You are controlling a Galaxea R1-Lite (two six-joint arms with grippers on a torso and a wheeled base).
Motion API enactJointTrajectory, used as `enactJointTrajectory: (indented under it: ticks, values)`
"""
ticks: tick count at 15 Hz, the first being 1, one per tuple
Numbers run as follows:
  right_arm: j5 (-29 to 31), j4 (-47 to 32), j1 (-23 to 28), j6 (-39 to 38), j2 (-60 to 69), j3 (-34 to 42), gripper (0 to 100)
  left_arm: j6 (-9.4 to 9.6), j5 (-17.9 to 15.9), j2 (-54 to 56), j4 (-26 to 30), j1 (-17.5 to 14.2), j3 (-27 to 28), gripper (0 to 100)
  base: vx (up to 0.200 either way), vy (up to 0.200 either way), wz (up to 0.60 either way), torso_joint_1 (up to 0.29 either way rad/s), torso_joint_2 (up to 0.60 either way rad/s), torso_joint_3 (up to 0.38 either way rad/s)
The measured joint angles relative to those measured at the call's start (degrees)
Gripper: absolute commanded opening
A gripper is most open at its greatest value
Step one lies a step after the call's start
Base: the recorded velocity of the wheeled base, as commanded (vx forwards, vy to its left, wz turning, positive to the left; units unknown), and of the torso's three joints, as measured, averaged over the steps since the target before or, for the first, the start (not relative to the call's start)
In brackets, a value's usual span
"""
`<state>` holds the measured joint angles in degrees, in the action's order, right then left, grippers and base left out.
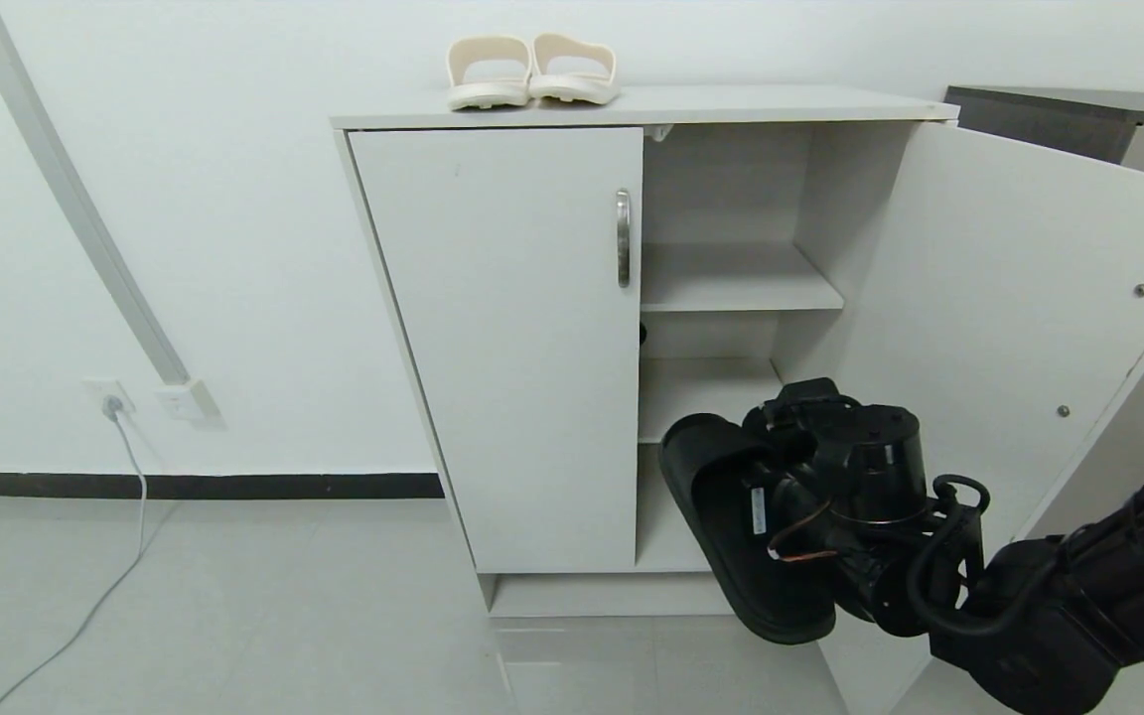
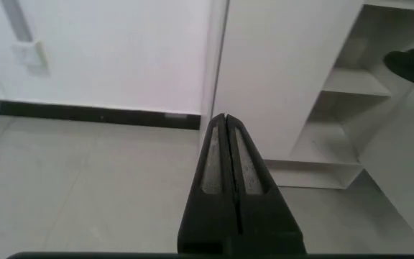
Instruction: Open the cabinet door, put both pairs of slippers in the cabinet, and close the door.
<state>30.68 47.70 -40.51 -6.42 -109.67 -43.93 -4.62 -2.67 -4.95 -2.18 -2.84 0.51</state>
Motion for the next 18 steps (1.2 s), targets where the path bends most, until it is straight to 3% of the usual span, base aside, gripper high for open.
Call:
enactJointTrajectory:
  ticks: [1, 2, 3, 4, 6, 7, 9, 13, 15, 18]
  values:
    - [-0.12, 0.0, -0.09, 0.07, -0.04, 0.0, 0, -0.66, -0.06, 0.52, 0.11, 1.8, -0.16, 0, 0.0, 0.0, 0.0, 0.0, 0.0, 0.0]
    - [-0.12, 0.0, -0.09, 0.09, -0.06, 0.0, 0, -3.15, 0.02, 0.74, 0.3, 3.68, -0.18, 0, 0.0, 0.0, 0.0, 0.0, 0.0, 0.0]
    - [-0.06, 0.0, -0.12, 0.05, -0.11, 0.0, 0, -3.74, 0.87, 0.93, 0.41, 4.49, -0.18, 0, 0.0, 0.0, 0.0, 0.0, 0.0, 0.0]
    - [-0.04, 0.0, -0.23, 0.05, -0.15, 0.11, 0, -3.23, 2.46, 1.49, 0.4, 4.4, -0.18, 0, 0.0, 0.0, 0.0, 0.0, 0.0, 0.0]
    - [-0.11, 0.0, -0.37, 0.09, -0.28, 0.3, 0, 1.62, 8.72, 3.38, 1.83, 3.39, -0.24, 0, 0.0, 0.0, 0.0, 0.0, 0.0, 0.0]
    - [-0.06, 0.15, -0.45, 0.05, -0.39, 0.37, 0, 2.85, 8.61, 3.91, 2.07, 3.11, -0.29, 0, 0.0, 0.0, 0.0, 0.0, 0.0, 0.0]
    - [0.11, 1.04, -0.61, 0.09, -0.65, 0.11, 0, 4.27, 4.0, 4.51, 2.18, 2.84, -0.35, 0, 0.0, 0.0, 0.0, 0.0, 0.0, 0.0]
    - [8.53, 1.54, -0.59, -0.71, -3.45, -5.32, 0, 0.6, 3.46, 4.85, 2.18, 2.77, -0.4, 0, 0.0, 0.0, 0.0, 0.0, 0.0, 0.0]
    - [13.93, 1.84, -0.06, -2.0, -6.27, -10.08, 0, 0.33, 3.45, 4.9, 2.18, 2.77, -0.38, 0, 0.0, -0.1, 0.0, 0.001, 0.0, 0.001]
    - [14.77, 1.84, 0.27, -2.28, -8.96, -12.81, 0, 0.33, 3.46, 4.92, 2.18, 2.82, -0.29, 0, 0.0, -0.2, 0.0, 0.001, 0.0, 0.004]
